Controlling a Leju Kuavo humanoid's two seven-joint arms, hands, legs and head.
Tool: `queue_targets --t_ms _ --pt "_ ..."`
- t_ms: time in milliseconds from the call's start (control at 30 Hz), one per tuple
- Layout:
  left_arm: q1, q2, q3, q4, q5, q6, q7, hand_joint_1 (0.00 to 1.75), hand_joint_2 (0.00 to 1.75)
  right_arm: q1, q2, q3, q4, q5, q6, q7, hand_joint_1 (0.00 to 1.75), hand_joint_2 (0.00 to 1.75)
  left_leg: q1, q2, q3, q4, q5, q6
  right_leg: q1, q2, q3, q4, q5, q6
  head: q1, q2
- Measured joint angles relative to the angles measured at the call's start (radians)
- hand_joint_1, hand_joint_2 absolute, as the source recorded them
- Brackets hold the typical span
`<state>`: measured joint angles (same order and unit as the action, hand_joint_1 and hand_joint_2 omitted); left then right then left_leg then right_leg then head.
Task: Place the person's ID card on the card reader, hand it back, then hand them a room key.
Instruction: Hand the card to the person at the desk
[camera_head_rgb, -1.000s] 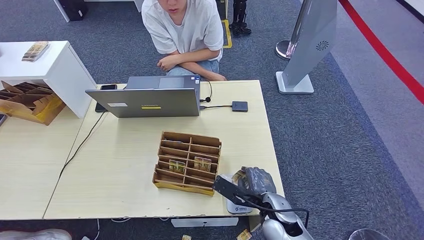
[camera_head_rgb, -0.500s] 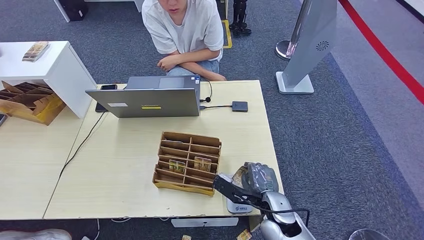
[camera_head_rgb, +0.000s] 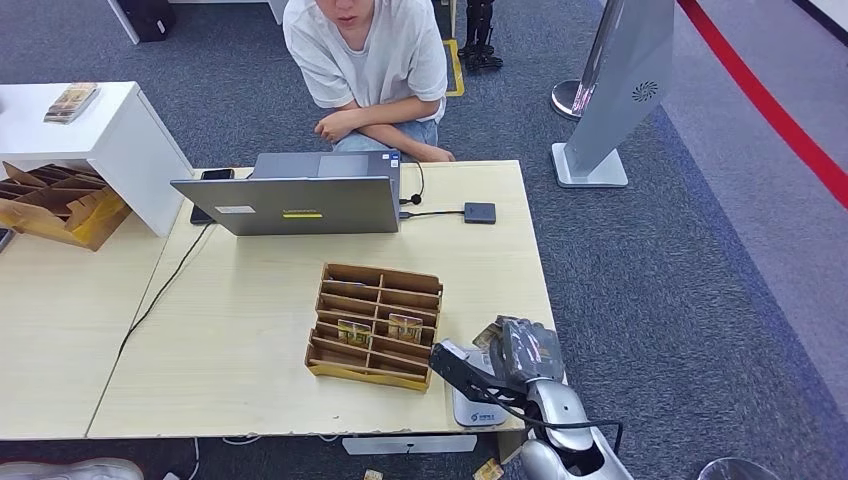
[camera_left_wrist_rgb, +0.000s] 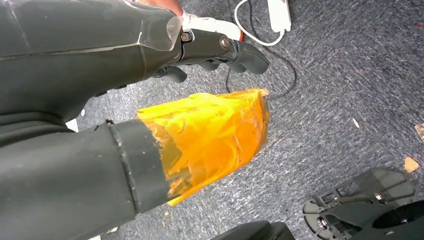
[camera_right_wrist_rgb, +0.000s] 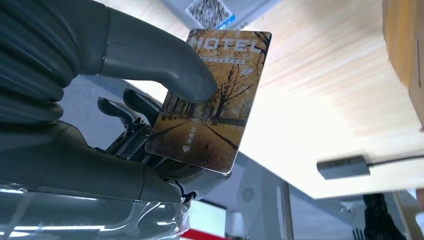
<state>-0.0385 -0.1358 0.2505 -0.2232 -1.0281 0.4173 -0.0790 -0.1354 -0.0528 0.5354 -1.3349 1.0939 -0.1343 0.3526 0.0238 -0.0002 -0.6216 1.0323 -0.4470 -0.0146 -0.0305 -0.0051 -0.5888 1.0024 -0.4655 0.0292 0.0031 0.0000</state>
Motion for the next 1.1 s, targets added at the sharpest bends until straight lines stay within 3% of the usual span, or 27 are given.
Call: queue_targets --t_ms 367,667,1100 --pt "0.001 -0.005 0.019 0.000 -0.018 0.004 -0.007 0.00 0.00 0.055 0.014 -0.052 -0.176 0.153 -0.249 -0.119 1.75 1.75 0.000 0.000 0.000 0.000 -0.001 0.000 0.000 0.000 0.000 0.000 -0.001 -0.001 0.000 0.000" --pt "0.000 -0.010 0.020 0.000 -0.035 0.004 -0.010 0.00 0.00 0.069 0.023 -0.061 -0.252 0.200 -0.375 -0.198 1.75 1.75 0.000 0.000 0.000 0.000 -0.001 0.000 0.000 0.000 0.000 0.000 -0.001 -0.001 0.000 0.000" --pt "-0.001 -0.014 0.020 0.000 -0.055 -0.004 -0.010 0.00 0.00 0.031 0.035 -0.057 -0.285 0.228 -0.429 -0.240 1.75 1.75 0.000 0.000 0.000 0.000 -0.001 0.000 0.000 0.000 0.000 0.000 -0.001 -0.001 0.000 0.000"
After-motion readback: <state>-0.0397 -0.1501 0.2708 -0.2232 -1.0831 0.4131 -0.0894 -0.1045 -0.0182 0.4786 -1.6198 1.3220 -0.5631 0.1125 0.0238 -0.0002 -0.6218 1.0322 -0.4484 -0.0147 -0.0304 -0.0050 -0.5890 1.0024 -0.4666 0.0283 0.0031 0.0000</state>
